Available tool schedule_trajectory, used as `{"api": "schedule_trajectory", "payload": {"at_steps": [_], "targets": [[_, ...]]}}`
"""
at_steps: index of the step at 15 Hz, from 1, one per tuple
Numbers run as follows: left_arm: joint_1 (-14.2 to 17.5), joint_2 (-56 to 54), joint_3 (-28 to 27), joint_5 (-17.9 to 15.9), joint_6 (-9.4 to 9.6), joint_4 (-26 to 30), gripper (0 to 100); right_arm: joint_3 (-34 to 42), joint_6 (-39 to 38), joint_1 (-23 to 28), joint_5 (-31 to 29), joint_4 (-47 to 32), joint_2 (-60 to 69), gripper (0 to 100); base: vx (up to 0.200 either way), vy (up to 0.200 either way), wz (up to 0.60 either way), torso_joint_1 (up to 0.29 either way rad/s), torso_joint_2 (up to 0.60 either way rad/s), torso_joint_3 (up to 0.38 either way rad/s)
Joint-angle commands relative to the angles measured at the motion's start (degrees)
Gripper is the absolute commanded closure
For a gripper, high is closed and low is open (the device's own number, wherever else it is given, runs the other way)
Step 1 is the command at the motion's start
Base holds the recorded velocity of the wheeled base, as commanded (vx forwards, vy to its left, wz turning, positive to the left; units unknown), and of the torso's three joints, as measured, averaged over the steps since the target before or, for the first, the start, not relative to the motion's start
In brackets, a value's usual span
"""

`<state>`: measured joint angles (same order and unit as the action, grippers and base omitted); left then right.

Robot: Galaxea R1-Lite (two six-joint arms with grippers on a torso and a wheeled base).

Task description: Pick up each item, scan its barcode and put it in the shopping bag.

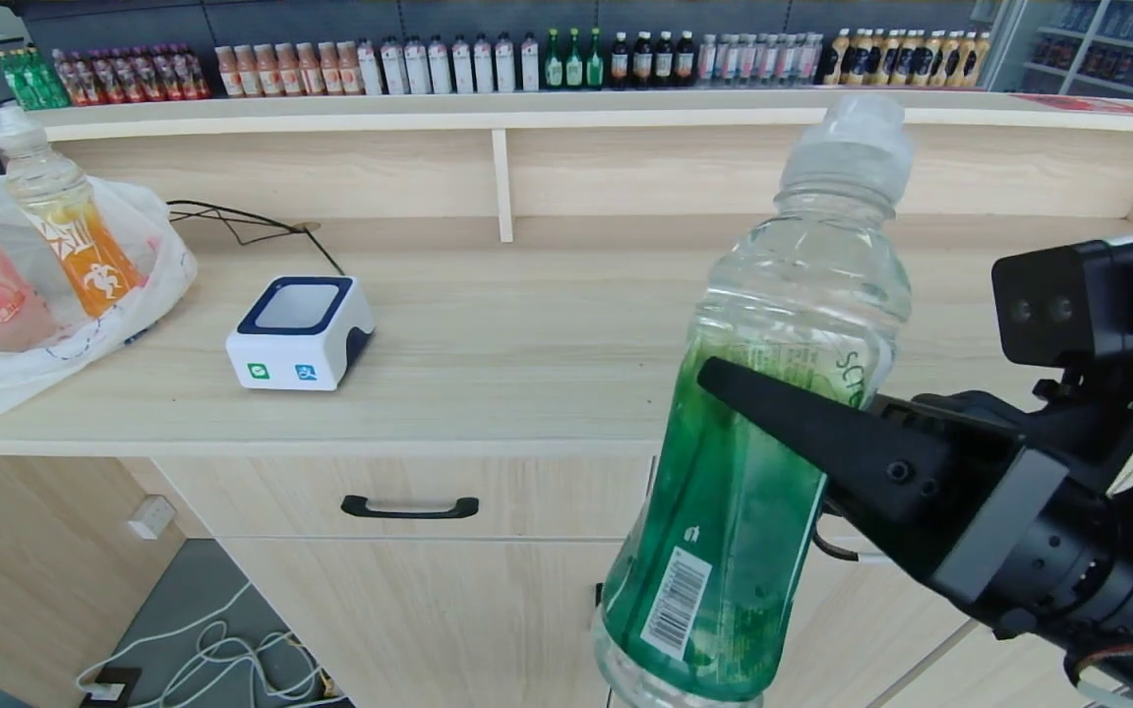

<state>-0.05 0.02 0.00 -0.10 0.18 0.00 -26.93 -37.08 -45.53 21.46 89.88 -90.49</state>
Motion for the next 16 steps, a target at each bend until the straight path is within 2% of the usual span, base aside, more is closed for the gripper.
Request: {"api": "schedule_trajectory", "payload": {"at_steps": [1, 4, 6, 9, 16], "targets": [[0.0, 0.0, 0.0, 0.0, -0.01, 0.0, 0, -4.4, -4.5, -0.3, 0.0, 0.1, -0.6, 100, 0.000, 0.000, 0.00, 0.000, 0.00, 0.000], [0.0, 0.0, 0.0, 0.0, -0.01, 0.0, 0, -4.1, -9.1, -0.3, -0.1, 0.1, -0.4, 100, 0.000, 0.000, 0.00, 0.000, 0.00, 0.000], [0.0, 0.0, 0.0, 0.0, -0.01, 0.0, 0, -3.9, -9.5, -0.3, -0.1, 0.1, -0.1, 100, 0.000, 0.000, 0.00, 0.000, 0.00, 0.000], [0.0, 0.0, 0.0, 0.0, -0.01, 0.0, 0, -4.8, -13.2, -4.8, 0.0, 0.1, 2.7, 100, 0.000, 0.000, 0.00, 0.000, 0.00, 0.000], [0.0, 0.0, 0.0, 0.0, -0.01, 0.0, 0, -8.7, -13.4, -5.1, 0.0, 0.1, -0.1, 100, 0.000, 0.000, 0.00, 0.000, 0.00, 0.000]]}}
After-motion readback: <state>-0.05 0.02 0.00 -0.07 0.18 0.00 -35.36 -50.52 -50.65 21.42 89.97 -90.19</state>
